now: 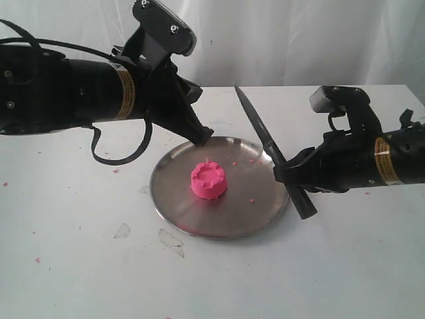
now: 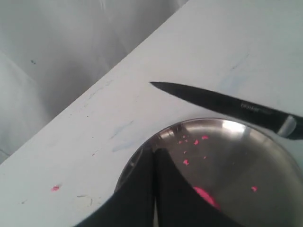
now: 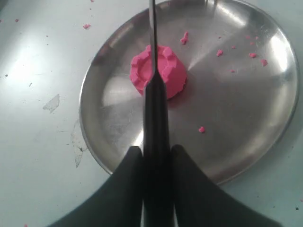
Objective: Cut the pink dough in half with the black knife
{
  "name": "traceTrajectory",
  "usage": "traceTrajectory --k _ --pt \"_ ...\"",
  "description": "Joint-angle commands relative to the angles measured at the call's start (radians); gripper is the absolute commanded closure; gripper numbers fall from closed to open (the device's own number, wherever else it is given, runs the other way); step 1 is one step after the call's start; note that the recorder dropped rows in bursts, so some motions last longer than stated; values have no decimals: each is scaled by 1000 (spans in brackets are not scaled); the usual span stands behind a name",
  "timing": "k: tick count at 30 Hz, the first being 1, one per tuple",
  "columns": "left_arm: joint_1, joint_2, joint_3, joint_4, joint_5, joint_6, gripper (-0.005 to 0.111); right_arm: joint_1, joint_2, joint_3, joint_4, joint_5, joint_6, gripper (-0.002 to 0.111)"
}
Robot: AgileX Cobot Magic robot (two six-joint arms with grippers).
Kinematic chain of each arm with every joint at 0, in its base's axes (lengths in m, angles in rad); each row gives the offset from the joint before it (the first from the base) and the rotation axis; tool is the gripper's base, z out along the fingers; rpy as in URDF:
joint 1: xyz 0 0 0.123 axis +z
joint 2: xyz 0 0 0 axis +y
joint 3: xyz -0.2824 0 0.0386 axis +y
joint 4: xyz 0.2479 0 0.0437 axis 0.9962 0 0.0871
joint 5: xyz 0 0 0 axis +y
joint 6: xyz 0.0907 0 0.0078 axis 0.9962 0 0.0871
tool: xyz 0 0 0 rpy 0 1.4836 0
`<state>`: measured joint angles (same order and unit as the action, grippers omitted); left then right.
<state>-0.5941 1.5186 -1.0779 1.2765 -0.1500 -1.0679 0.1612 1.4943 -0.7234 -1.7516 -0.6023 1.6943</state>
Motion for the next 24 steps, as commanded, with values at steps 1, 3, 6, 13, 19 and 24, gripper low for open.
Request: traceTrajectory --k 1,3,6,13,19,24 --pt "-7 -29 1 11 -22 -79 107 2 -1 5 7 -33 -5 108" --pt "-7 -29 1 11 -48 -87 107 2 -5 5 7 -81 -25 108" --pt "-7 -29 1 11 -90 -105 107 4 -30 5 7 -9 -167 108" --pt "-7 -29 1 25 -164 -149 107 8 -70 3 7 464 -429 108" --pt "-7 -29 1 25 -189 -149 107 8 -78 19 7 671 -484 108" --pt "-7 -29 1 25 -196 -154 107 8 -78 30 7 806 -526 108"
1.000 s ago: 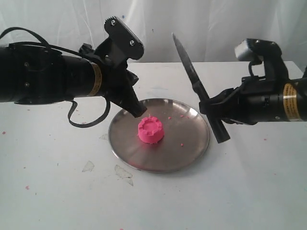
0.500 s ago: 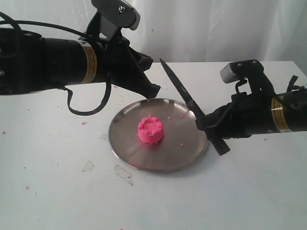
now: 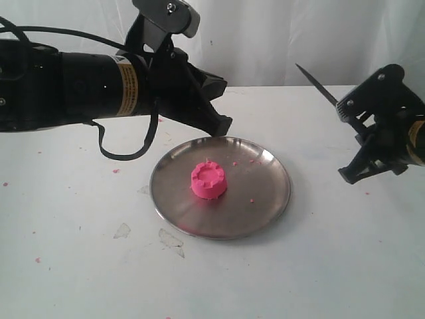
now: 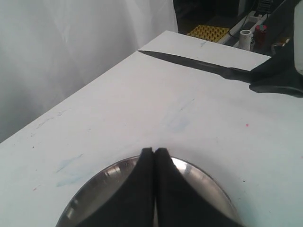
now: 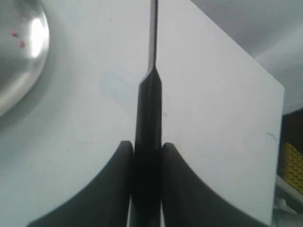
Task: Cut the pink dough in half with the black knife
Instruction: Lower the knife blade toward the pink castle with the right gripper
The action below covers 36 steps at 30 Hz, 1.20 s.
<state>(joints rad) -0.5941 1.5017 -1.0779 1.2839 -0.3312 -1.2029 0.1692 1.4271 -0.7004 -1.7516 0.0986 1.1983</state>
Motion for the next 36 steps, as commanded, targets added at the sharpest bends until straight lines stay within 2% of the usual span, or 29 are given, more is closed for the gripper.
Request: traceTrajectory --k 1,4,6,8,12,16,24,29,33,36 --pt "-7 -12 1 17 -15 -23 107 0 -10 11 7 129 -29 108" --pt "-7 -12 1 17 -17 -28 107 0 -10 30 41 220 -87 108" --pt "-7 -12 1 17 -17 -28 107 0 -10 41 176 289 -169 108" --pt "-7 -12 1 17 -17 -28 107 0 -10 43 393 315 -281 108" --pt "-7 -12 1 17 -17 -28 107 18 -10 43 930 348 -757 108" --pt "-7 -12 1 17 -31 -28 107 63 -33 43 1354 352 -1072 108" --pt "-7 -12 1 48 -96 -35 107 163 -111 15 1923 424 -1499 108" --pt "-7 -12 1 86 -128 -79 107 203 -121 -67 2134 509 -1636 108" --pt "-7 -12 1 117 -147 -81 107 231 -87 -161 2132 576 -1695 108" --pt "-7 -12 1 129 -113 -81 107 231 -7 -224 2078 609 -1691 108"
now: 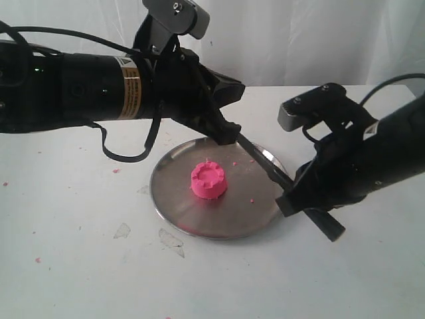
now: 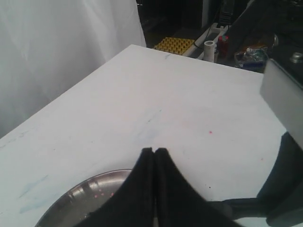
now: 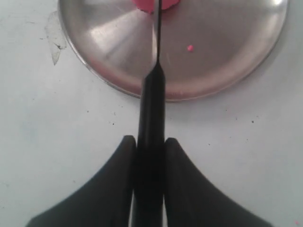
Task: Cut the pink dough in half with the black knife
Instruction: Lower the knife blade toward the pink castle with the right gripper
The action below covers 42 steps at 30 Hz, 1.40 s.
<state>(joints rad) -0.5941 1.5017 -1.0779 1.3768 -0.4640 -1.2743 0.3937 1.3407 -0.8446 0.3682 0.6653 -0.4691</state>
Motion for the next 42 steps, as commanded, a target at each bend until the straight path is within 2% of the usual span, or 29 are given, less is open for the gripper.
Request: traceTrajectory --k 1,8,14,21,33,42 --pt "-7 -12 1 36 31 -9 107 6 109 -97 -67 45 -21 108" --pt "-7 -12 1 46 107 -24 107 6 255 -149 -59 44 -26 108" --pt "-7 -12 1 72 188 -37 107 6 265 -149 -63 -38 -51 108" --pt "-7 -12 1 90 254 -37 107 9 265 -149 -61 -47 -51 108" --pt "-7 -12 1 94 260 -37 107 87 265 -149 -93 -120 -78 108" --pt "-7 -10 89 92 327 -30 107 87 274 -162 -100 -157 -76 108"
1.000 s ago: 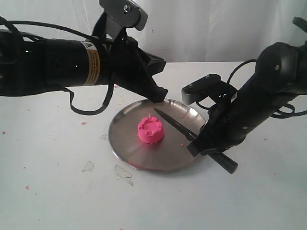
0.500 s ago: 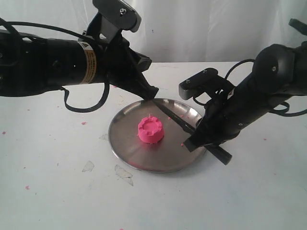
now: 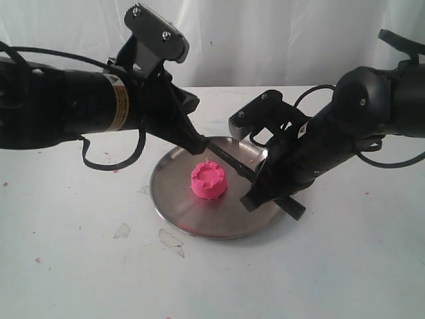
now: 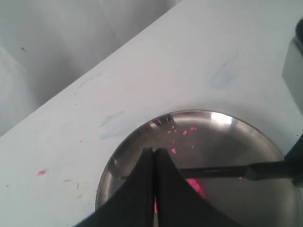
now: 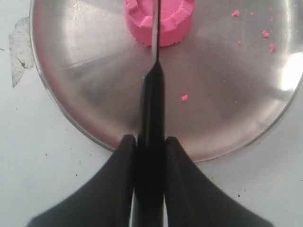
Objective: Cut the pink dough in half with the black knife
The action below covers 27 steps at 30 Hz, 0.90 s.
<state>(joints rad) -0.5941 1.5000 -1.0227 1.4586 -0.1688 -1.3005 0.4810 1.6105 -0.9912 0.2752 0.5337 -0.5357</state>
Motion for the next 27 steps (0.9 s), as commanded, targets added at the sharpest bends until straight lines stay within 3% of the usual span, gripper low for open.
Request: traceTrajectory --k 1,6,10,19,27 --pt "-7 -9 38 10 44 -4 107 0 8 -17 -7 -27 -10 108" --pt "-5 -9 44 10 108 -2 107 0 43 -24 -7 -17 -10 108" --pt "34 13 44 10 99 -6 107 0 70 -25 -7 -28 -10 108" --pt "240 156 -21 -125 -183 -13 107 0 80 -25 -7 -33 -10 108" --pt "256 238 -108 -125 -224 -34 107 0 87 -25 -3 -46 -10 108"
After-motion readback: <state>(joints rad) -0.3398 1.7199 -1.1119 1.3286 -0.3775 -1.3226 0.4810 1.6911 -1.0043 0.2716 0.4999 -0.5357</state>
